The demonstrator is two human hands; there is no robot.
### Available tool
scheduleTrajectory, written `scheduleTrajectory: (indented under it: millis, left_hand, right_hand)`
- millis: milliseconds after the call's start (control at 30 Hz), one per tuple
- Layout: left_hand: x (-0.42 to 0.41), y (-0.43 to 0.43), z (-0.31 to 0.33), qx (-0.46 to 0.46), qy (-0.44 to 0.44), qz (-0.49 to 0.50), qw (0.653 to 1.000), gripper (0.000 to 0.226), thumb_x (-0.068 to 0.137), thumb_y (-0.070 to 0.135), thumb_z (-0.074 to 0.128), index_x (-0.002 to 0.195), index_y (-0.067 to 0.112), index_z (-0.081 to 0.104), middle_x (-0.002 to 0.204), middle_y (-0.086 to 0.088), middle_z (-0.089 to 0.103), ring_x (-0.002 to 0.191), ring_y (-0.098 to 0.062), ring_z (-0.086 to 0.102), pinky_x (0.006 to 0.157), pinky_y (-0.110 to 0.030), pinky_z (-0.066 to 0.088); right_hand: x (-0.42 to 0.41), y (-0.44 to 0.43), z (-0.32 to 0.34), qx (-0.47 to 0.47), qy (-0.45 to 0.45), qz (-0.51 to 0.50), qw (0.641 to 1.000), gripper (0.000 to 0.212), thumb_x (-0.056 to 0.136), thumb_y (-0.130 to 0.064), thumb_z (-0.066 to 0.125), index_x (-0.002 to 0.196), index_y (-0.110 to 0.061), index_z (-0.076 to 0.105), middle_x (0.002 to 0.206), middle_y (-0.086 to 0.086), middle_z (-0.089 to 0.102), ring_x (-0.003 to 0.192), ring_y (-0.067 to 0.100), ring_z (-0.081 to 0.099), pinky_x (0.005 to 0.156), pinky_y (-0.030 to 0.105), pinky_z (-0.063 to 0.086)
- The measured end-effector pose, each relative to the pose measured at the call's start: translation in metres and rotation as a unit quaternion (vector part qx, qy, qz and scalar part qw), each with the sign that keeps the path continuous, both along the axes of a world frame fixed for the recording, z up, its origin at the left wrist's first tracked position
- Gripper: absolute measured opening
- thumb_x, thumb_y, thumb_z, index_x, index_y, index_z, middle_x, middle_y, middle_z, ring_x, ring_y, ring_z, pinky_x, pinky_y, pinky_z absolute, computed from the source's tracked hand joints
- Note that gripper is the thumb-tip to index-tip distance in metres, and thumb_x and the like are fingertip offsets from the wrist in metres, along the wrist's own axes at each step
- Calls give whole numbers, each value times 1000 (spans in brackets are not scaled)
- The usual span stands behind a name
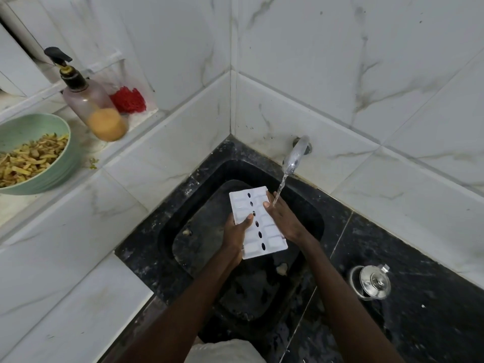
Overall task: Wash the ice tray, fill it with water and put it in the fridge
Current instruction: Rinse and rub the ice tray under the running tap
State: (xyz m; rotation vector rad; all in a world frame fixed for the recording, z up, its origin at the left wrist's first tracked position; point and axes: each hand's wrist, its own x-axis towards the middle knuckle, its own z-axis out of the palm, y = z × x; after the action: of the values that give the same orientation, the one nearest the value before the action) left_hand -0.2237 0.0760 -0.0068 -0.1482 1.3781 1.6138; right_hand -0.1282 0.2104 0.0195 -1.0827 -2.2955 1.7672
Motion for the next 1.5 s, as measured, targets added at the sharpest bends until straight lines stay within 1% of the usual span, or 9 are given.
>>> scheduleTrajectory:
  millis: [67, 133, 333, 467, 667, 1233, 1300, 1400, 1500]
  left_hand:
    - [-2, 1, 0, -8, 1, 10, 1000, 41, 97, 13, 71, 137, 10, 60, 126, -20, 72, 115, -45, 69, 97, -71, 52]
    - [-6, 2, -1, -16, 5, 24, 1000, 41, 98, 14, 71, 138, 9, 60, 126, -19, 72, 115, -44, 70, 97, -69, 53]
    - [-14, 1, -7, -38, 31, 42, 998, 40, 100, 11, 68, 138, 7, 58, 127, -18, 72, 115, -43, 70, 98, -65, 55]
    - [-4, -2, -4, -35, 48, 10, 998, 43, 99, 13, 70, 139, 9, 57, 127, -17, 72, 114, -40, 71, 96, -64, 56]
    - [11, 1, 4, -20, 107, -63, 992, 41, 96, 16, 74, 134, 15, 60, 123, -9, 75, 108, -29, 75, 93, -54, 61]
    - [26, 6, 2, -33, 138, -89, 986, 51, 99, 18, 70, 146, 15, 51, 132, -8, 70, 116, -27, 71, 100, -48, 59]
    - [27, 8, 3, -37, 150, -76, 985, 50, 101, 20, 68, 147, 15, 50, 134, -9, 68, 119, -27, 69, 103, -49, 56]
    - [21, 10, 1, -45, 172, -70, 982, 48, 105, 22, 61, 150, 14, 48, 138, -9, 65, 123, -27, 66, 107, -52, 52]
    - [7, 6, 1, -47, 163, -48, 984, 44, 107, 18, 55, 150, 12, 47, 140, -13, 64, 124, -29, 65, 107, -52, 53]
  right_hand:
    - [11, -6, -3, 6, -22, 7, 1000, 63, 104, -60, 45, 161, -34, 35, 168, -15, 27, 149, -2, 36, 124, 33, 35]
    - [25, -14, -10, 26, -49, 13, 998, 67, 103, -63, 43, 162, -33, 33, 172, -14, 20, 159, 5, 15, 131, 42, 16]
    - [65, -40, -27, 47, -58, 11, 997, 66, 101, -69, 41, 159, -36, 38, 171, -19, 19, 153, -7, 11, 125, 30, 13]
    - [68, -39, -30, 59, -74, -10, 995, 78, 93, -83, 39, 158, -39, 39, 172, -19, 13, 153, -1, 16, 126, 38, 19]
    - [34, -6, -21, 184, -103, -19, 977, 75, 105, -64, 38, 165, -22, 22, 174, -10, 3, 159, 13, 16, 127, 42, 22]
    - [-18, 10, -4, 357, -137, 34, 923, 28, 104, -17, 53, 129, -8, 62, 131, 13, 61, 118, 30, 61, 103, 47, 52]
    - [-18, 3, -8, 397, -162, 94, 898, 36, 106, -17, 49, 140, -10, 58, 146, 12, 56, 136, 33, 54, 116, 50, 42]
    - [-11, -11, -16, 401, -194, 165, 880, 55, 110, -28, 38, 163, -15, 28, 173, -2, 18, 162, 29, 7, 130, 56, 10]
    - [0, -25, -22, 392, -172, 182, 885, 56, 110, -38, 34, 163, -20, 31, 172, -9, 21, 162, 22, 5, 130, 56, 6]
